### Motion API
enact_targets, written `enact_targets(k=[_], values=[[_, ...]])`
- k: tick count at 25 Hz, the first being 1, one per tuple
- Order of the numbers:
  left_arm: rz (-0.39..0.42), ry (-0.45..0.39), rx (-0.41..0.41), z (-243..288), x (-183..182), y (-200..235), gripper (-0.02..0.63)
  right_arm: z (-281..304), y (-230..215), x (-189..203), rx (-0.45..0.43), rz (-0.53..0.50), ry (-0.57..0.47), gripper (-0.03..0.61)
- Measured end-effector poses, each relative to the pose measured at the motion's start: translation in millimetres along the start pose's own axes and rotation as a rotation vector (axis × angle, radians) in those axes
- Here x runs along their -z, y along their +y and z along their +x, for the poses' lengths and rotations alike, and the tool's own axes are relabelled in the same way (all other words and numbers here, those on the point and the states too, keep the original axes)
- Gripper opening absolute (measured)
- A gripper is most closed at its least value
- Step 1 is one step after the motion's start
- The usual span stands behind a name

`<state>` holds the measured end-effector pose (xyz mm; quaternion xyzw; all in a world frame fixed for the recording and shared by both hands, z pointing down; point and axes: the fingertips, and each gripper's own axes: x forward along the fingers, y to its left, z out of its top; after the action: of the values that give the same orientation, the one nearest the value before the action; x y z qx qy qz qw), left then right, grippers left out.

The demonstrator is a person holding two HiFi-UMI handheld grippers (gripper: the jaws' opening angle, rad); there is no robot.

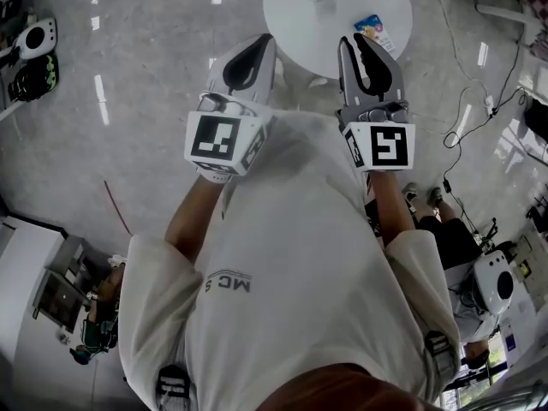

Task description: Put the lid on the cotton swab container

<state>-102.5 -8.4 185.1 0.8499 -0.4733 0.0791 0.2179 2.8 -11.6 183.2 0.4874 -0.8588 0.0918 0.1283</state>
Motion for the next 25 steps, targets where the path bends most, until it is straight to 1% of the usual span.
enact_targets(k=[6,12,15,17,22,25], values=[[-0.056,0.05,0.003,40.6,4.8,19.6,0.0,40.0,-26.6,13.4,-0.022,-0.002,0.023,0.075],[-0.111,0.106,0.028,77.1,31.9,35.4,0.0,70.5,-45.7,52.4,-0.025,0.006,0.054,0.078],[-0.123,0.136,0.045,98.8,51.9,41.2,0.0,82.7,-56.3,75.0,-0.036,-0.004,0.066,0.084],[-0.134,0.153,0.045,113.5,67.8,46.6,0.0,92.9,-64.8,90.1,-0.029,0.01,0.065,0.089],[-0.217,0.207,0.056,143.0,107.3,62.2,0.0,121.3,-77.6,146.3,-0.021,0.028,0.111,0.107],[-0.211,0.222,0.057,168.3,130.7,64.9,0.0,135.0,-93.9,181.4,-0.009,0.01,0.132,0.123]])
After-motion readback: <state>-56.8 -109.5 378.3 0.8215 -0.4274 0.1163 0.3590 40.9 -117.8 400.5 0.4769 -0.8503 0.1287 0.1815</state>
